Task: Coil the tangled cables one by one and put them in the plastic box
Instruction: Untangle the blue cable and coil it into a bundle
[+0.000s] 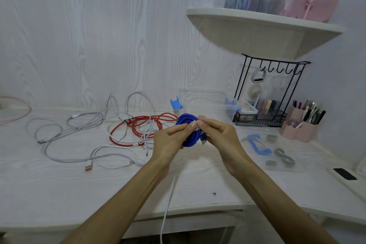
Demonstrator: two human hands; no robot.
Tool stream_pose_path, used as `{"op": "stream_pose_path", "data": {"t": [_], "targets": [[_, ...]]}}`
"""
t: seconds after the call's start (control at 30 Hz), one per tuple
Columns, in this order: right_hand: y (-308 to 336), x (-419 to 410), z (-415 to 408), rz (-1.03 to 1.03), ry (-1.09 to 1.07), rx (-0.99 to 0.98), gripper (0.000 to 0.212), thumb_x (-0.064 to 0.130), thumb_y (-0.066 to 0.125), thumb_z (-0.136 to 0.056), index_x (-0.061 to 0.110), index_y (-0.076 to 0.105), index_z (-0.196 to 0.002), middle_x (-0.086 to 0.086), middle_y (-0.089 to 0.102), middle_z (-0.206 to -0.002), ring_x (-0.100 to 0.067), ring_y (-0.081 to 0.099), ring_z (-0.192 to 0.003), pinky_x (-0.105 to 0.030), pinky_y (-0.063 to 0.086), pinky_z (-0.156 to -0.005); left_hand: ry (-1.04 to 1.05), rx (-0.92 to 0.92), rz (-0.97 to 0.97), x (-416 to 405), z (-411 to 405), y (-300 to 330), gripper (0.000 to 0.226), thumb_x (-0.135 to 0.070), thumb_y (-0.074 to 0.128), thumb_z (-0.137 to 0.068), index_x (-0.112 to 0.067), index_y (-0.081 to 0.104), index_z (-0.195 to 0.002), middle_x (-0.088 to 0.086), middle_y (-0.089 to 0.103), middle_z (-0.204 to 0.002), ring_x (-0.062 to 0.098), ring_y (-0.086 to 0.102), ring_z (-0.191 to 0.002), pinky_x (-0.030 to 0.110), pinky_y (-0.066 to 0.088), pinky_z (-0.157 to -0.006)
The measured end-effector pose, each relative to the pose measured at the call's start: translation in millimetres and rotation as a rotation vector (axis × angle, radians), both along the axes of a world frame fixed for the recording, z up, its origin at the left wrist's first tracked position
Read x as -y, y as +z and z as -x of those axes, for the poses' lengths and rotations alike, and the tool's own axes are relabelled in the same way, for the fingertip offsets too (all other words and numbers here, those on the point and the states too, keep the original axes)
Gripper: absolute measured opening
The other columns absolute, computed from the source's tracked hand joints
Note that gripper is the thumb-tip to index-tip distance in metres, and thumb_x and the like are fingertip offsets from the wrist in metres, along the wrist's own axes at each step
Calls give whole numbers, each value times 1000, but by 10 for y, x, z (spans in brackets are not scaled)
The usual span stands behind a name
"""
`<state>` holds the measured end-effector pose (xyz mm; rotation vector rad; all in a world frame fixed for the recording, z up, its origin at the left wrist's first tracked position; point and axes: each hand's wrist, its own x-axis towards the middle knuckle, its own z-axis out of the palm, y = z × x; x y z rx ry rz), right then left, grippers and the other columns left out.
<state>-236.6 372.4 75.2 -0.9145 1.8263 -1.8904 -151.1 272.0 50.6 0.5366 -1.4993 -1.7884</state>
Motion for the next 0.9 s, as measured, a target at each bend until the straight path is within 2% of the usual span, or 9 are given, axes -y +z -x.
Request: {"op": "stream_pose_path", "data": {"t": [0.1, 0.27, 0.37, 0.4, 0.47, 0.53, 0.63, 0.77, 0.9], "targets": [[16, 6, -32, 39, -11, 60, 16, 20, 62, -90, 21, 70, -104, 1, 73, -97, -9, 64, -83, -23, 51, -77, 76, -75, 105, -52, 10, 27, 28, -49, 74, -58, -32, 73, -80, -17, 73, -72, -9, 66, -73, 6, 46, -56], [2, 26, -6, 107, -20, 183, 16, 19, 58, -92, 20, 70, -102, -5, 69, -104, -10, 56, -83, -24, 46, -74, 269, 84, 540, -121, 27, 1, 21, -49, 62, -83, -37, 73, -96, -25, 66, -71, -3, 66, -78, 24, 54, -71], [52, -37, 109, 128, 96, 387, 17, 22, 59, -91, 19, 75, -93, 1, 71, -94, -9, 56, -78, -22, 47, -74, 461, 136, 652, 16, -4, 75, 31, -53, 64, -81, -38, 66, -108, -23, 64, -92, -3, 59, -89, 20, 47, -73], [77, -56, 162, 136, 128, 466, 18, 22, 60, -90, 18, 78, -87, 2, 72, -91, -9, 56, -76, -22, 47, -74, 411, 168, 605, 84, 0, 113, 43, -55, 62, -81, -33, 59, -118, -22, 58, -103, -2, 55, -94, 20, 45, -75], [129, -57, 292, 162, 164, 580, 19, 20, 61, -89, 18, 78, -83, -3, 73, -99, -12, 57, -80, -24, 46, -76, 66, 246, 411, 204, 48, 238, 53, -56, 53, -87, -22, 52, -127, -18, 57, -107, -2, 58, -92, 17, 46, -73], [194, -20, 404, 170, 167, 623, 13, 18, 62, -87, 16, 74, -92, -7, 71, -105, -15, 58, -84, -26, 45, -77, -254, 256, 251, 302, 129, 319, 40, -49, 50, -92, -18, 64, -114, -10, 70, -96, 1, 68, -80, 15, 52, -63], [319, 93, 554, 69, 131, 439, 13, 19, 64, -84, 19, 70, -95, -5, 69, -104, -17, 61, -91, -28, 46, -79, -261, 198, 220, 478, 335, 393, 20, -34, 62, -89, -17, 73, -88, 0, 75, -81, 7, 70, -69, 14, 52, -58], [477, 345, 759, -168, -5, -104, 23, 19, 41, -100, 14, 62, -108, -12, 62, -113, -23, 61, -105, -27, 52, -78, -115, 136, 294, 658, 711, 516, 25, -29, 66, -87, -6, 75, -94, 11, 74, -80, 16, 67, -68, 19, 56, -61], [840, 607, 1207, -184, -35, -333, 23, 15, 44, -100, 18, 59, -117, -5, 65, -96, -11, 61, -86, -20, 55, -71, -69, 185, 474, 935, 1055, 738, 38, -45, 58, -89, -10, 72, -95, 0, 73, -76, 13, 72, -66, 29, 59, -67]]}}
